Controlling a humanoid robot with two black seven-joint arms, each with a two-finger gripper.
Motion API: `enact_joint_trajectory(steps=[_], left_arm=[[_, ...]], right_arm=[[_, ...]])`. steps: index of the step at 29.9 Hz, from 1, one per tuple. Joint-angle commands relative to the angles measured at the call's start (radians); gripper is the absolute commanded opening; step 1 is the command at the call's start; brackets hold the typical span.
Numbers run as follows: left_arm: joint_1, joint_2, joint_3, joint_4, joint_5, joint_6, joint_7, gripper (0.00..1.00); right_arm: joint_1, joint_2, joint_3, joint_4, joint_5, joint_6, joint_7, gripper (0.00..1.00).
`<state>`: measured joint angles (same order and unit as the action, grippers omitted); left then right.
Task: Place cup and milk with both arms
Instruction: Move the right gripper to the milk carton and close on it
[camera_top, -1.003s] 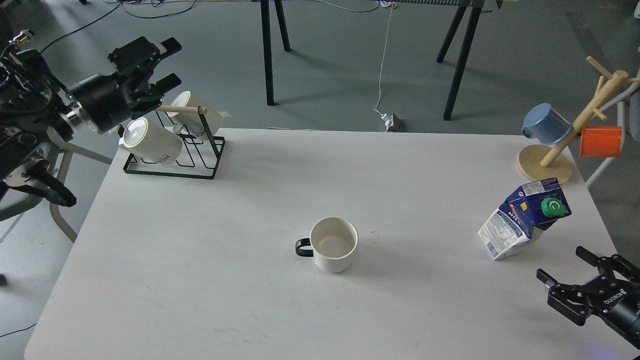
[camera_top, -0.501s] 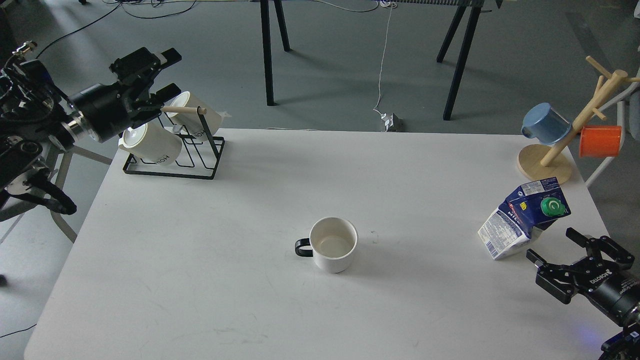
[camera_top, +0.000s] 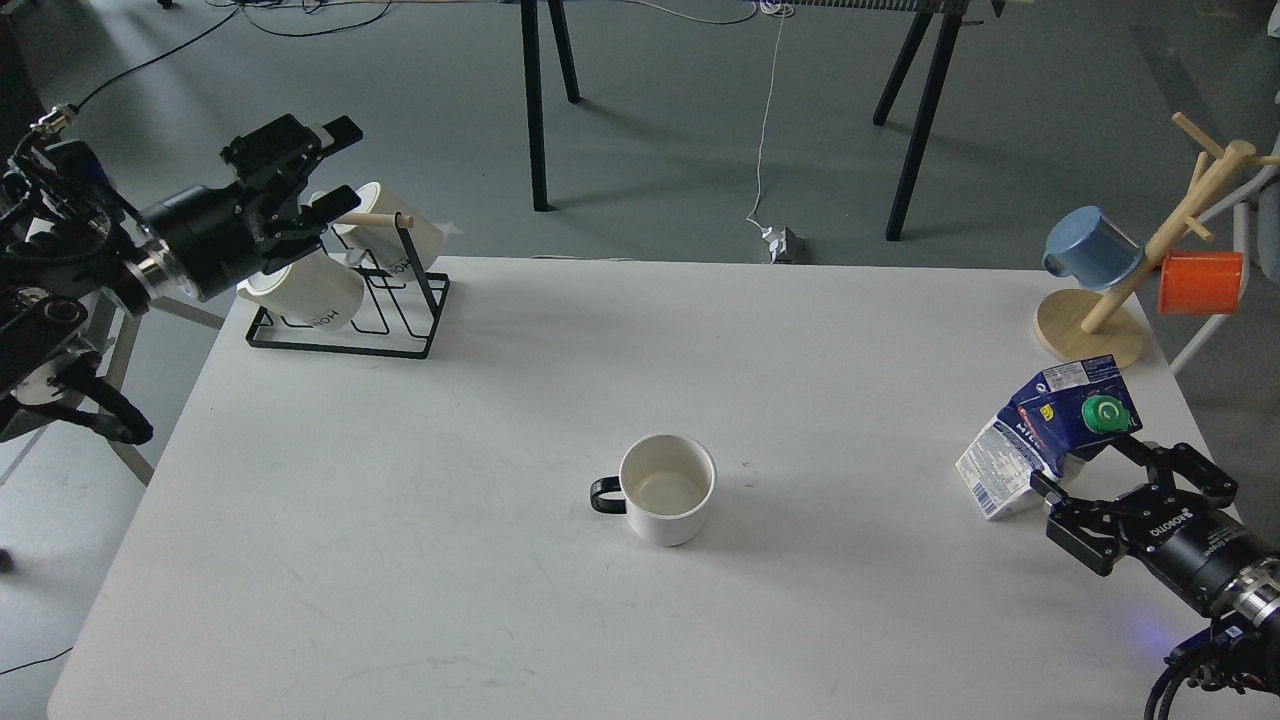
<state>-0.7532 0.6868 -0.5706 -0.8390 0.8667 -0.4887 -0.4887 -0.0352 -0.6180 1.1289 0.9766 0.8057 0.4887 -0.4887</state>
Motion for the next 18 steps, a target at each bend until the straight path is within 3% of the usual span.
enact_joint_trajectory(steps=[1, 18], left_arm=[[0.006, 0.0, 0.0, 0.0, 0.0, 0.0, 0.0, 0.96], [0.02, -0.003, 0.0, 0.026, 0.0, 0.0, 0.0, 0.97]], right_arm=[[0.035, 0.014, 0.0, -0.019, -0.002, 0.0, 0.0, 0.99], [0.069, 0.058, 0.0, -0.045, -0.043, 0.0, 0.0, 0.96]])
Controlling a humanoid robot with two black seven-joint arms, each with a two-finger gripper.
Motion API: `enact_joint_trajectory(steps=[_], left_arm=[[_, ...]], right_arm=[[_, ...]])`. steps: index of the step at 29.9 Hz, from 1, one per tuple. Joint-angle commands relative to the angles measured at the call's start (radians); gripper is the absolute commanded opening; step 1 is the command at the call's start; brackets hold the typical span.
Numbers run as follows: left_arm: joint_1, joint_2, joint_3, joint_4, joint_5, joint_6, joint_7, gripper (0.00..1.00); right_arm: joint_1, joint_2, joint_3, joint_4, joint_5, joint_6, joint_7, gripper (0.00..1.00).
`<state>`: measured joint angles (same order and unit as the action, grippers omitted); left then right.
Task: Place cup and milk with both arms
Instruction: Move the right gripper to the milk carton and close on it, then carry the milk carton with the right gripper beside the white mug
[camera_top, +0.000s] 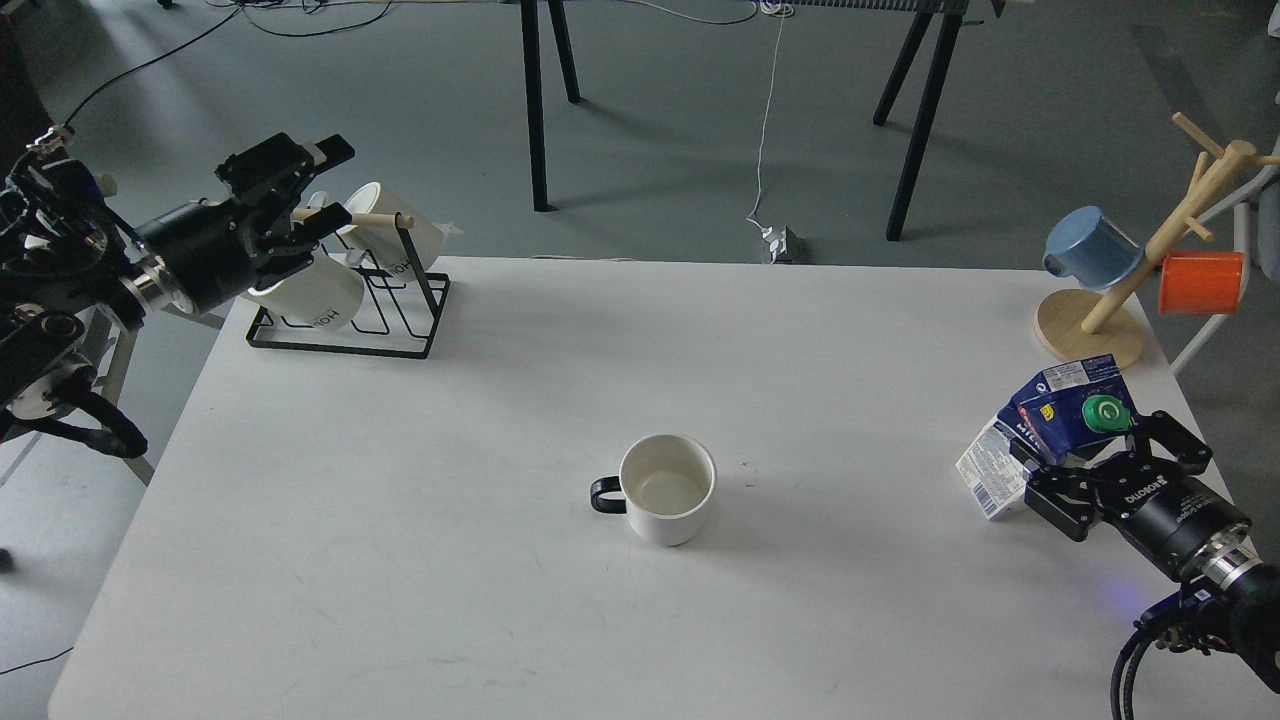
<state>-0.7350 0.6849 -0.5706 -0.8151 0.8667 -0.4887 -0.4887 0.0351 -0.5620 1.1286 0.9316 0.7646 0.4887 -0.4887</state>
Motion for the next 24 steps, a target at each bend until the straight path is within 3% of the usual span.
enact_joint_trajectory(steps=[1, 3, 7, 12, 24], left_arm=[[0.002, -0.001, 0.0, 0.002, 0.0, 0.0, 0.0, 0.97], [0.002, -0.001, 0.0, 0.004, 0.0, 0.0, 0.0, 0.97], [0.003, -0.001, 0.0, 0.004, 0.0, 0.0, 0.0, 0.97], [0.005, -0.002, 0.0, 0.004, -0.002, 0.0, 0.0, 0.97], [0.005, -0.004, 0.001, 0.027, -0.002, 0.0, 0.0, 0.97]], right_arm=[[-0.001, 0.002, 0.0, 0.0, -0.002, 0.0, 0.0, 0.95], [-0.003, 0.001, 0.0, 0.001, -0.004, 0.0, 0.0, 0.89], [-0.004, 0.001, 0.0, 0.003, -0.021, 0.0, 0.0, 0.66], [-0.004, 0.002, 0.002, 0.006, -0.03, 0.0, 0.0, 0.46], [0.005, 0.022, -0.006, 0.065, -0.036, 0.0, 0.0, 0.46]])
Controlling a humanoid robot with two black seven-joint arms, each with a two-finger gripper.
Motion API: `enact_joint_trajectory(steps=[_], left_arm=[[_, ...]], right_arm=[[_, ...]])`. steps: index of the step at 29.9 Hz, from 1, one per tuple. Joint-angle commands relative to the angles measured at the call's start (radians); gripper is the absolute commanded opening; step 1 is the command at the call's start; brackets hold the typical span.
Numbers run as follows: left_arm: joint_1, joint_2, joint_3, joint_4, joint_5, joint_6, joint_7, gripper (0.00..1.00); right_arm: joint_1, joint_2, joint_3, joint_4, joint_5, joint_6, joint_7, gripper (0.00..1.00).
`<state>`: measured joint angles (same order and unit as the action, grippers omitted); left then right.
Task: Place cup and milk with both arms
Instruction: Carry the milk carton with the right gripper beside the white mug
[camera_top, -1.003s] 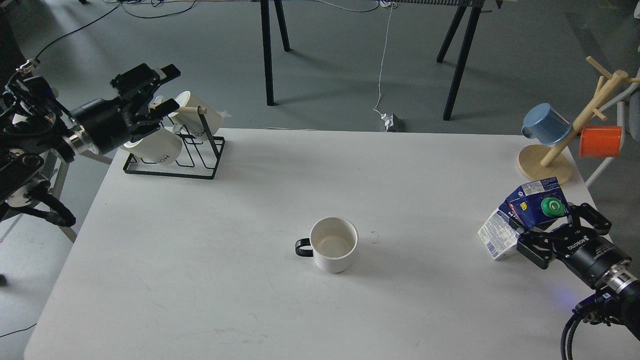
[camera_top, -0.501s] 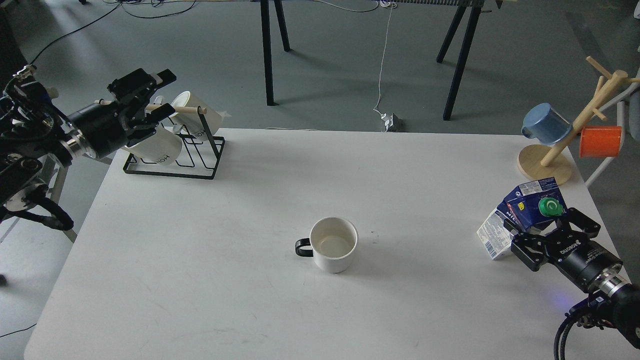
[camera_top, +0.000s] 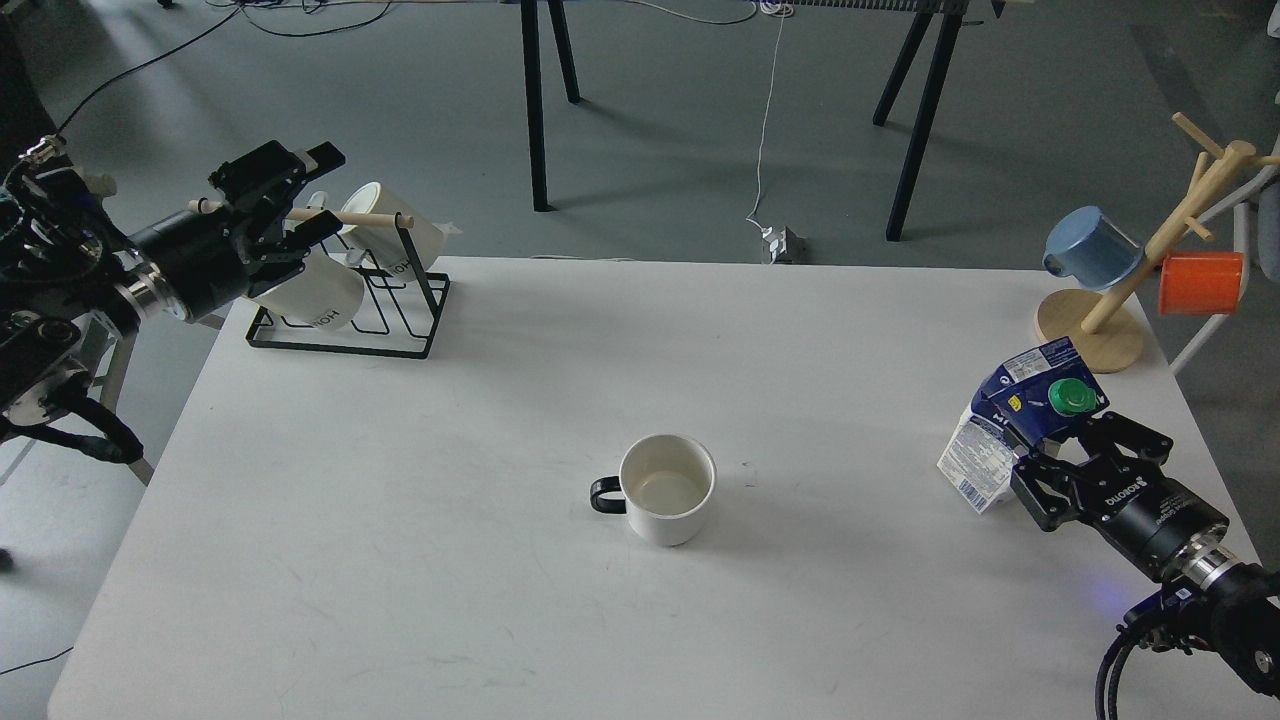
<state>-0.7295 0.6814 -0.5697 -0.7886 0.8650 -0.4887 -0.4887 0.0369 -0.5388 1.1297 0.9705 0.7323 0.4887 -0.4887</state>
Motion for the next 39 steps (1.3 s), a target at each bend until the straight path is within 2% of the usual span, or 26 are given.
enact_joint_trajectory(steps=[1, 11, 15, 24, 39], left_arm=[[0.001, 0.0, 0.001, 0.0, 0.0, 0.0, 0.0, 0.97], [0.001, -0.008, 0.005, 0.0, 0.003, 0.0, 0.0, 0.97], [-0.001, -0.006, 0.007, 0.003, 0.006, 0.0, 0.0, 0.97], [0.001, -0.009, 0.007, 0.005, 0.006, 0.0, 0.0, 0.97], [0.001, -0.009, 0.007, 0.008, 0.006, 0.0, 0.0, 0.97]], right_arm=[[0.011, -0.004, -0.019, 0.036, -0.007, 0.0, 0.0, 0.46], [0.21, 0.014, -0.244, 0.053, -0.034, 0.0, 0.0, 0.46], [0.291, 0.066, -0.336, 0.048, -0.085, 0.0, 0.0, 0.46], [0.297, 0.094, -0.425, 0.06, -0.096, 0.0, 0.0, 0.46], [0.285, 0.106, -0.436, 0.105, -0.125, 0.0, 0.0, 0.48]])
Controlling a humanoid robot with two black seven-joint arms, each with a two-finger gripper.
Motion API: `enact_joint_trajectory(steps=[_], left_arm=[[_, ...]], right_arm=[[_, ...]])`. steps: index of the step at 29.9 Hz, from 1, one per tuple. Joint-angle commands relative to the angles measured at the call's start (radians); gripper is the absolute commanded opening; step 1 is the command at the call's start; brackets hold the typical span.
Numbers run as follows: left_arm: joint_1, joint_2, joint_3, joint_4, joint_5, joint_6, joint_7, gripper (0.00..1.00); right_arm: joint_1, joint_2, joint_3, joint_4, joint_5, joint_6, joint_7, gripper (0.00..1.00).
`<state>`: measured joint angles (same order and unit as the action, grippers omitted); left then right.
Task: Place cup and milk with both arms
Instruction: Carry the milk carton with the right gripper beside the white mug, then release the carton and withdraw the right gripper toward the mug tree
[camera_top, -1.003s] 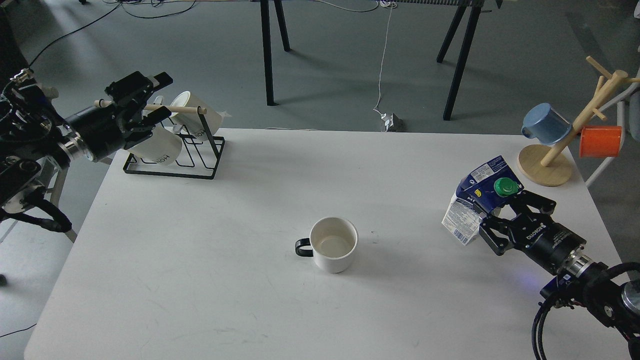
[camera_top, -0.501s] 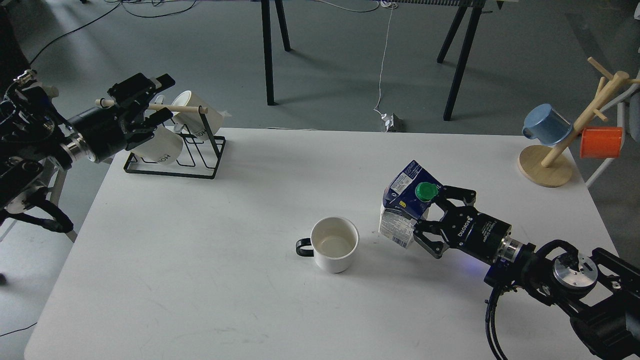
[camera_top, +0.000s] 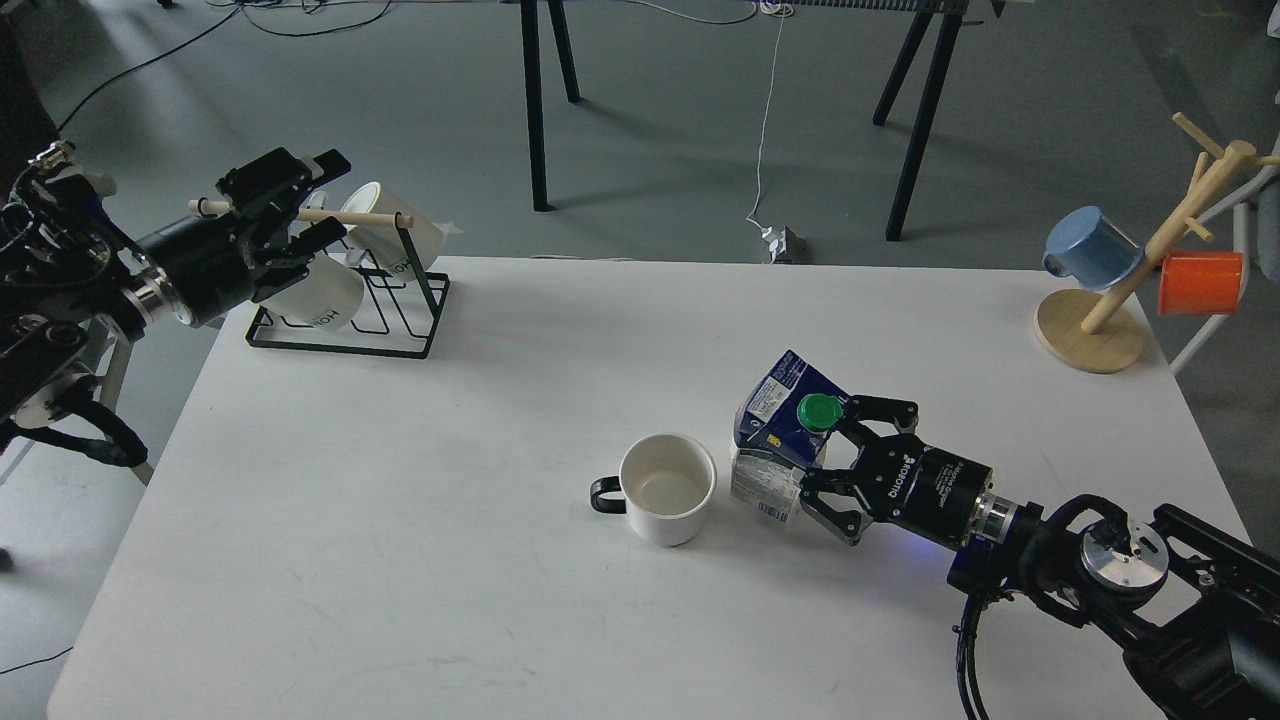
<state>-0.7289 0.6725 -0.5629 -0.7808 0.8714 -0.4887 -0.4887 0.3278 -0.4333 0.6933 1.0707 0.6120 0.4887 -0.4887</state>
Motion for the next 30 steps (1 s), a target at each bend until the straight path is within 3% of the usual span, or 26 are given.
enact_joint_trajectory(steps=[1, 8, 12, 15, 18, 30], left_arm=[[0.0, -0.001, 0.0, 0.0, 0.0, 0.0, 0.0, 0.97], [0.0, -0.001, 0.0, 0.0, 0.0, 0.0, 0.0, 0.97], [0.0, 0.001, 0.0, 0.0, 0.0, 0.0, 0.0, 0.97], [0.0, 0.001, 0.0, 0.0, 0.0, 0.0, 0.0, 0.97], [0.0, -0.001, 0.001, 0.009, 0.001, 0.0, 0.0, 0.97], [-0.001, -0.002, 0.0, 0.018, 0.0, 0.0, 0.0, 0.97]], right_arm=[[-0.007, 0.001, 0.0, 0.005, -0.005, 0.0, 0.0, 0.48], [-0.009, -0.001, -0.017, 0.009, -0.011, 0.0, 0.0, 0.5], [-0.009, 0.002, -0.021, 0.006, -0.011, 0.0, 0.0, 0.58], [-0.01, 0.001, -0.021, 0.006, -0.014, 0.0, 0.0, 0.74], [-0.016, -0.001, -0.02, 0.008, -0.017, 0.0, 0.0, 0.99], [-0.101, -0.081, 0.005, 0.058, -0.008, 0.0, 0.0, 0.99]])
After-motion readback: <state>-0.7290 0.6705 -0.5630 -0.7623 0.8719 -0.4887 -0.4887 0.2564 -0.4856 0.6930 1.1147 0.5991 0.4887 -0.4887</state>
